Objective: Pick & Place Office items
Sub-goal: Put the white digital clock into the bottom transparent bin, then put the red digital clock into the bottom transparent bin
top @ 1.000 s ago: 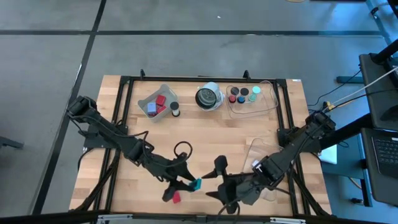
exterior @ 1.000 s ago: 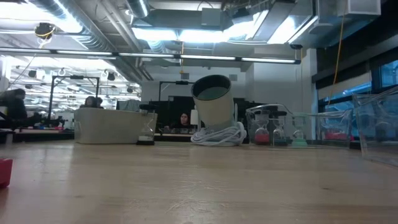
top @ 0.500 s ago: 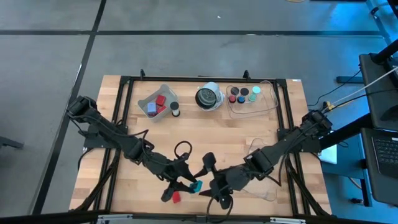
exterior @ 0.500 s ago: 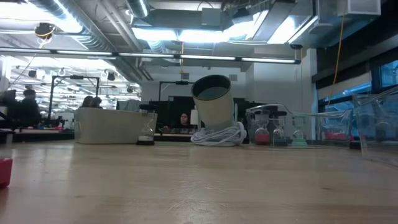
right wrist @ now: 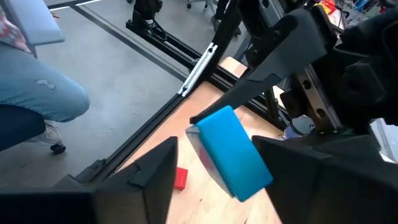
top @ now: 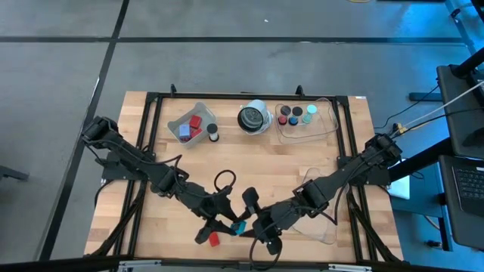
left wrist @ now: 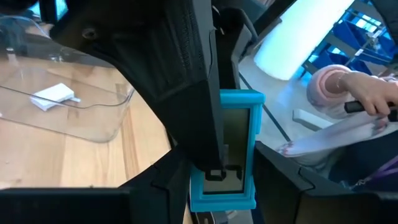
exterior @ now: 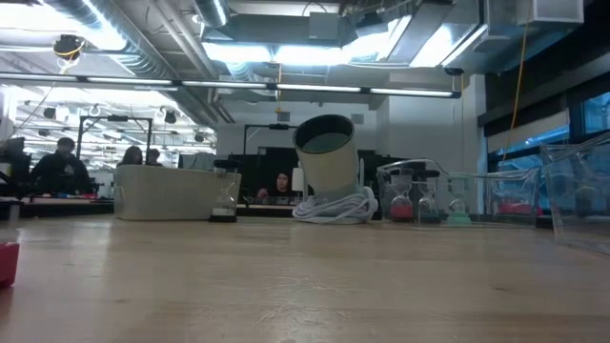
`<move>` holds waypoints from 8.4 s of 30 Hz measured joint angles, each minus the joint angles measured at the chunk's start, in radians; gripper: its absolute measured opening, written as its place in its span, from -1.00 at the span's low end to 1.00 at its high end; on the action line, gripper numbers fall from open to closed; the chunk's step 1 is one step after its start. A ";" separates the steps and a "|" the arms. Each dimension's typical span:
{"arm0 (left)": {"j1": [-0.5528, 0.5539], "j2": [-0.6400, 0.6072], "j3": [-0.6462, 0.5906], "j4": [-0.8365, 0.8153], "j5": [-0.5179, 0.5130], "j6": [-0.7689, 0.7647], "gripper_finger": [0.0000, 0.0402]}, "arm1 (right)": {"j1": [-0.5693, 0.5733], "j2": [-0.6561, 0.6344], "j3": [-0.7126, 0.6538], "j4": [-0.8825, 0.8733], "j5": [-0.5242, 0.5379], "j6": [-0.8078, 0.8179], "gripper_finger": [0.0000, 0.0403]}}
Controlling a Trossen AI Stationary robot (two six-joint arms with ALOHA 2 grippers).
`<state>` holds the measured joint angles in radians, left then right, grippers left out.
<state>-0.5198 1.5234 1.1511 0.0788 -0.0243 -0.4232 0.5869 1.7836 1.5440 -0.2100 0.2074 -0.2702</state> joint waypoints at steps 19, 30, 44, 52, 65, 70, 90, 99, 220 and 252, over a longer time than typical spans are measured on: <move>-0.001 0.000 0.000 0.008 0.066 -0.002 -0.23 | 0.000 0.000 0.000 0.009 -0.094 0.035 -0.63; 0.073 -0.040 0.000 -0.185 0.014 -0.017 0.11 | 0.006 -0.036 0.000 -0.194 -0.129 0.401 -0.67; 0.129 -0.050 0.000 -0.422 -0.151 -0.046 0.13 | 0.179 -0.108 0.000 -0.903 -0.160 1.237 -0.67; 0.128 -0.050 0.000 -0.431 -0.167 -0.065 0.13 | 0.244 -0.105 -0.062 -1.128 -0.117 1.452 -0.66; 0.077 -0.050 0.000 -0.442 -0.180 -0.091 0.14 | 0.235 -0.130 -0.392 -0.919 -0.232 1.390 -0.65; 0.056 -0.050 0.000 -0.443 -0.202 -0.091 0.14 | 0.223 -0.131 -0.463 -0.842 -0.249 1.381 -0.65; 0.045 -0.050 0.000 -0.488 -0.042 -0.093 0.14 | 0.214 -0.131 -0.475 -0.838 -0.261 1.435 0.06; -0.094 -0.013 0.000 -0.574 -0.098 -0.311 0.14 | 0.191 -0.130 -0.475 -0.845 -0.358 1.455 0.41; -0.091 0.054 0.000 -0.074 -1.215 0.594 -0.20 | -0.106 -0.130 0.061 -0.345 0.382 1.203 0.41; -0.043 0.055 0.000 0.008 -1.219 0.661 -0.19 | -0.137 -0.130 0.061 -0.340 0.406 1.130 -0.67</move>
<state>-0.5625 1.5784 1.1515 0.0864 -1.2434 0.2375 0.4496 1.6535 1.6047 -0.5495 0.6132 0.8597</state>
